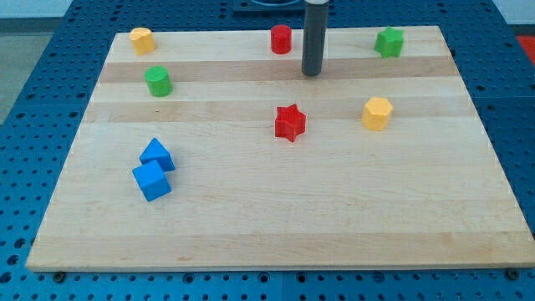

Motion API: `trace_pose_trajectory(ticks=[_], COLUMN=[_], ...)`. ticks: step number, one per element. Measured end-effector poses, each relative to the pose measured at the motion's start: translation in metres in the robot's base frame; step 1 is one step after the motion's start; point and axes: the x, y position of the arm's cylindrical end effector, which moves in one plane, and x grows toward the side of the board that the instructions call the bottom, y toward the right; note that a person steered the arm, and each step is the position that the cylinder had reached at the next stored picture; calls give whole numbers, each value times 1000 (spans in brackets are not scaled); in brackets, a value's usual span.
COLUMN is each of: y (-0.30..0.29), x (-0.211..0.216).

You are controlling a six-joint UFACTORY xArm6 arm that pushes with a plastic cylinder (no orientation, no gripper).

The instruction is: Separate blue blocks

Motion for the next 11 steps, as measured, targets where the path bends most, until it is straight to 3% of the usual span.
trace_pose_trajectory(ticks=[1, 2, 4, 6, 7, 9, 11], y=[-48, -126, -146, -237, -208, -291, -283], x=[59, 60, 205, 153, 172, 142, 111])
